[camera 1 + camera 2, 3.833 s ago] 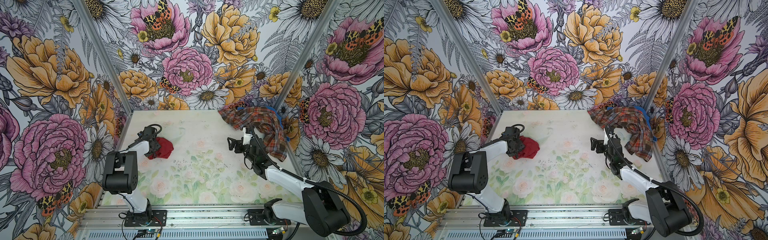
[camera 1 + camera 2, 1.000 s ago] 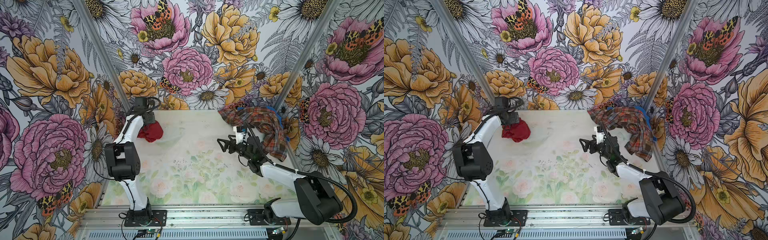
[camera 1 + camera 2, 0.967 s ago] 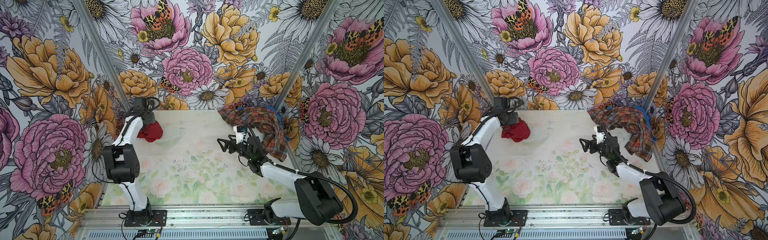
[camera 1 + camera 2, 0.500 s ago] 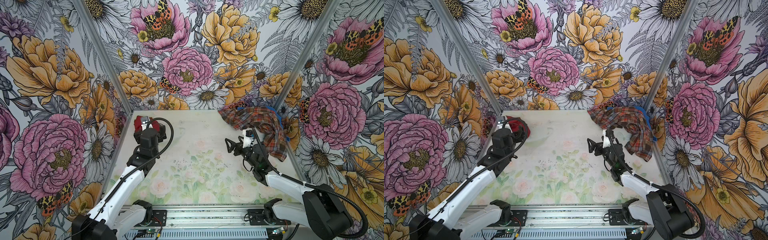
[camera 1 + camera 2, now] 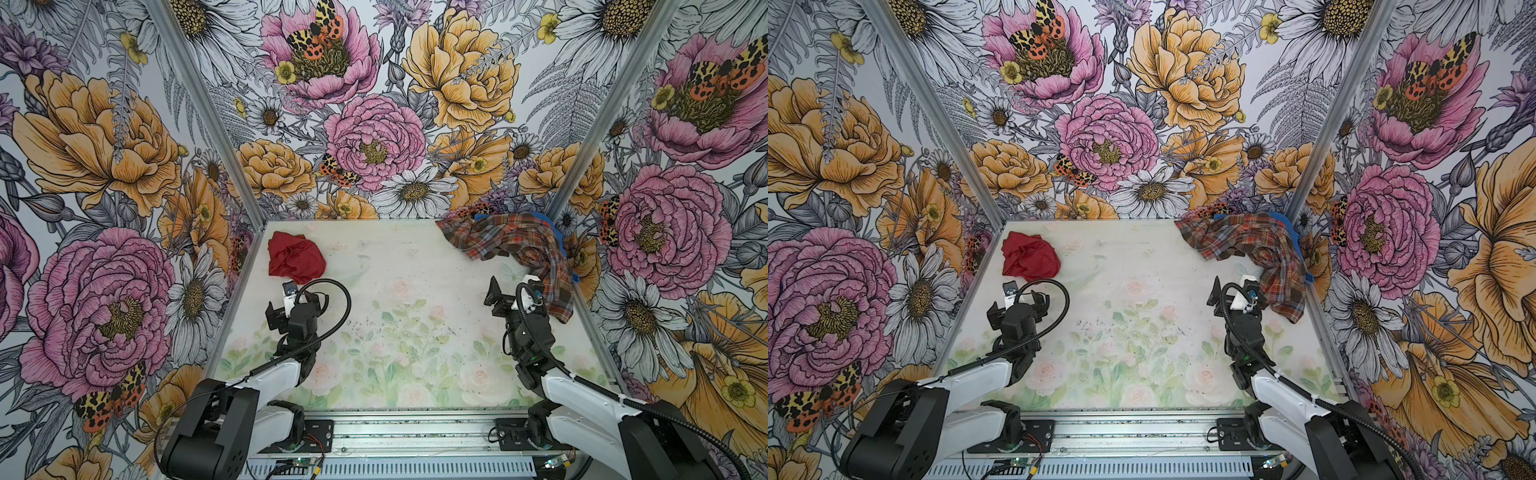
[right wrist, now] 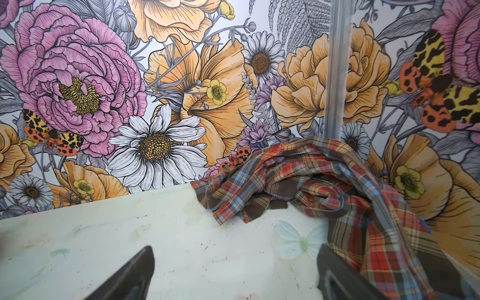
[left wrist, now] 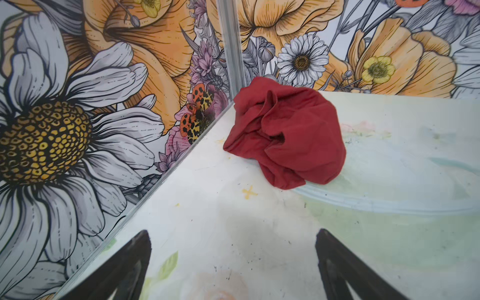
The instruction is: Pick out a specific cloth from the pile
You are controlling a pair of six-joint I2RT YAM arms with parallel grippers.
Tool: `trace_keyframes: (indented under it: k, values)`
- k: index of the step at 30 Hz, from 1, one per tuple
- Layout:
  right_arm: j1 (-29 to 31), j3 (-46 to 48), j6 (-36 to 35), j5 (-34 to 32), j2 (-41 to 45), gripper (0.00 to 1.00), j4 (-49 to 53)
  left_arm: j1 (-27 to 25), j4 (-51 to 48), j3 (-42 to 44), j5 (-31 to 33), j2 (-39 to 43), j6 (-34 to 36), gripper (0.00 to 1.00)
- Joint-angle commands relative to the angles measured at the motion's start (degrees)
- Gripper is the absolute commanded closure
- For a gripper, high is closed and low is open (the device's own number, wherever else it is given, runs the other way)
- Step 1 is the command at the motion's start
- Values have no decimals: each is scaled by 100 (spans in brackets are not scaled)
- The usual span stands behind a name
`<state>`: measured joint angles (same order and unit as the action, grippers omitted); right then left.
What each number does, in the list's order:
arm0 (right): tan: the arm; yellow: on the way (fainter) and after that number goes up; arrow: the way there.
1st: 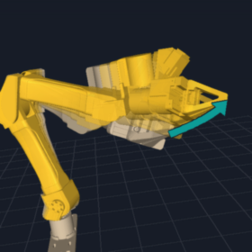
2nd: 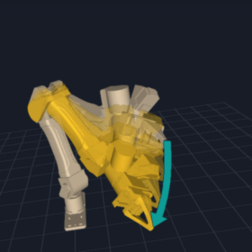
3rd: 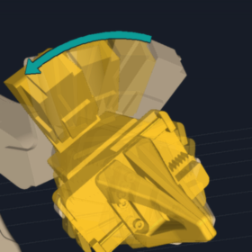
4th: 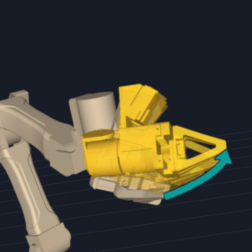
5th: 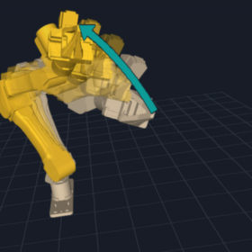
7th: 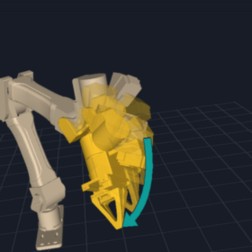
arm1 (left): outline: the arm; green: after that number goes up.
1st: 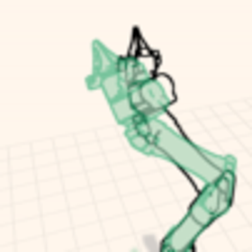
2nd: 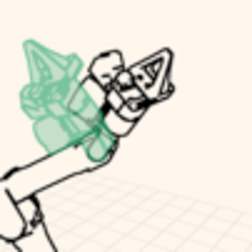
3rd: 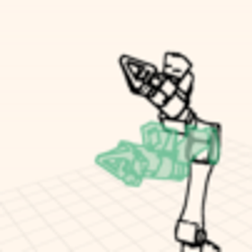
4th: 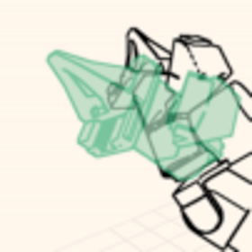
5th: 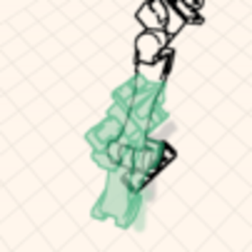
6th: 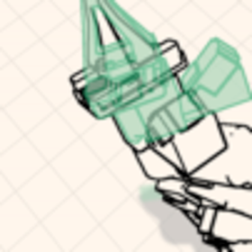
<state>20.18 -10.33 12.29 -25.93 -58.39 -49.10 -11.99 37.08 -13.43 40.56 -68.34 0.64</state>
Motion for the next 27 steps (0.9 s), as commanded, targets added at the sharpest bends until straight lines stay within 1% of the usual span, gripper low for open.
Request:
trace_keyframes:
  k: [1, 4, 6, 8, 9, 10, 11, 12, 13, 15, 17, 18, 19, 21, 22, 25, 27]
  values:
    - [1, 48, -441, -542, -77, 3, -462, 434, 1490, 127, -1215, -232, 19, 1]
    - [0, 65, -808, -729, -240, 3, -668, 765, 2155, 194, -1650, -604, -213, 1]
    - [-10, 75, -1007, -884, -386, 3, -834, 817, 2249, 152, -1827, -792, -124, 1]
    - [-10, 98, -1193, -995, -537, 3, -1051, 849, 2699, 154, -1986, -1209, -58, 1]
    - [-13, 106, -1302, -1046, -614, 3, -1148, 869, 3060, 170, -2007, -1566, -64, 1]
    - [-15, 110, -1396, -1097, -681, 2, -1215, 922, 3559, 179, -2229, -1926, -28, 1]
    - [-23, 105, -1504, -1128, -750, 2, -1262, 959, 3683, 193, -2476, -2120, -21, 1]
    - [-27, 106, -1574, -1169, -832, 2, -1329, 949, 3891, 127, -2428, -2334, 27, 1]
    - [-47, 101, -1618, -1210, -938, 2, -1412, 934, 3832, 142, -2399, -2273, 15, 1]
    - [-97, 101, -1666, -1222, -1156, 2, -1570, 978, 3367, 64, -2333, -2084, -88, 1]
    - [-134, 124, -1859, -1268, -1344, 1, -1801, 981, 3359, -49, -2316, -2182, -65, 1]
    - [-201, 156, -1868, -1263, -1380, 1, -1836, 980, 3228, -65, -2332, -2113, -86, 1]
    - [-333, 186, -1714, -1308, -1455, 1, -1852, 988, 3084, -105, -2313, -2087, -99, 1]
    - [-667, 262, -1326, -1094, -1654, 1, -1931, 989, 2850, -257, -2307, -2101, -86, 1]
    - [-812, 247, -1195, -988, -1772, 1, -1924, 988, 2576, -365, -2326, -2055, -89, 1]
    - [-1082, 156, -1164, -495, -2122, 0, -2072, 951, 1859, -740, -2327, -2053, -48, 1]
    - [-1235, 27, -1125, -100, -2410, 1, -2084, 941, 2083, -635, -2319, -2075, -37, 1]
